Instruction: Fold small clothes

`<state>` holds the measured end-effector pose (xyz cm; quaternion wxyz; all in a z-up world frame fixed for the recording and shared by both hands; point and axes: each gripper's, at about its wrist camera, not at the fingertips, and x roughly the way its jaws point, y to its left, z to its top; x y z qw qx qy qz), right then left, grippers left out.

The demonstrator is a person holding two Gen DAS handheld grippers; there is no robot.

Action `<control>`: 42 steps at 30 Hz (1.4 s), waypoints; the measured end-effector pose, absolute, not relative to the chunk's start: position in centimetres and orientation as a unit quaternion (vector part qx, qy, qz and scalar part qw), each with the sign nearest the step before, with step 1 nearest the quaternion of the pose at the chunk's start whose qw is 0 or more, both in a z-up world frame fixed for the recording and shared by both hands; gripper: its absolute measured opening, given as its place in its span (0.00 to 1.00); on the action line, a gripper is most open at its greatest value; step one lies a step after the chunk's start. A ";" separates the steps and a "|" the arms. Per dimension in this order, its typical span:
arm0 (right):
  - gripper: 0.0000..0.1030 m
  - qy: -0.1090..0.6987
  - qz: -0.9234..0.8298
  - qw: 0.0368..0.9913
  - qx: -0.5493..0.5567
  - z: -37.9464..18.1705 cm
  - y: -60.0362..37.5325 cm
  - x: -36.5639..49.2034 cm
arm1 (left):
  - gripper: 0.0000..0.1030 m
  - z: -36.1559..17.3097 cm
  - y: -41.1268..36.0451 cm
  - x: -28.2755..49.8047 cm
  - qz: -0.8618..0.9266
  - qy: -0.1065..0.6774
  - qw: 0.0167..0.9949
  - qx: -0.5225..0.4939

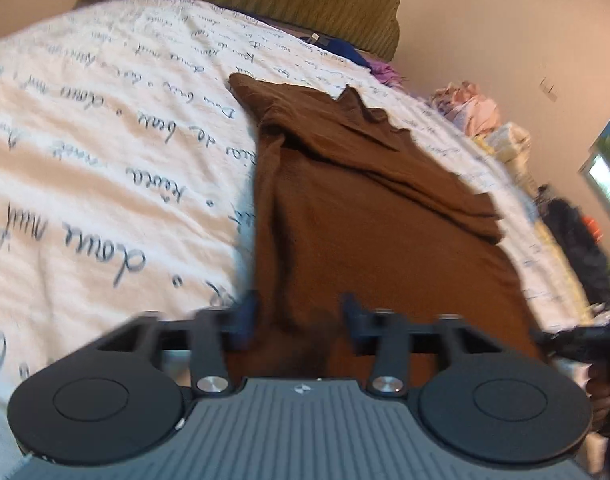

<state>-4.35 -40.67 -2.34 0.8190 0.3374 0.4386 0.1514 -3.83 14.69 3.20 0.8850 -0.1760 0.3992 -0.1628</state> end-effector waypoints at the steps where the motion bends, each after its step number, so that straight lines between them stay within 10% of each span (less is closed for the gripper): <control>1: 0.14 0.441 0.165 0.812 0.345 -2.3 -40.8 -5.2 | 0.81 3.4 15.1 -4.8 -0.163 0.393 0.885 -0.192; 9: 0.14 0.485 0.231 0.748 0.390 -4.1 -39.6 -11.4 | 0.63 2.4 14.9 -10.2 -0.208 0.425 0.847 -0.243; 13: 0.05 0.470 0.243 0.770 0.357 -3.1 -38.8 -12.0 | 0.03 1.4 14.2 -9.9 -0.227 0.464 0.821 -0.246; 26: 0.06 0.481 0.196 0.794 0.316 -2.1 -40.9 -13.7 | 0.13 2.0 16.3 -10.8 -0.207 0.459 0.841 -0.195; 32: 0.10 0.387 0.106 0.865 0.302 3.5 -41.5 -11.5 | 0.77 7.9 16.4 -9.8 -0.139 0.368 0.901 -0.186; 42: 0.42 0.336 0.073 0.936 0.081 1.1 -22.9 3.0 | 0.75 2.6 -2.1 -1.0 -0.068 0.352 0.933 0.015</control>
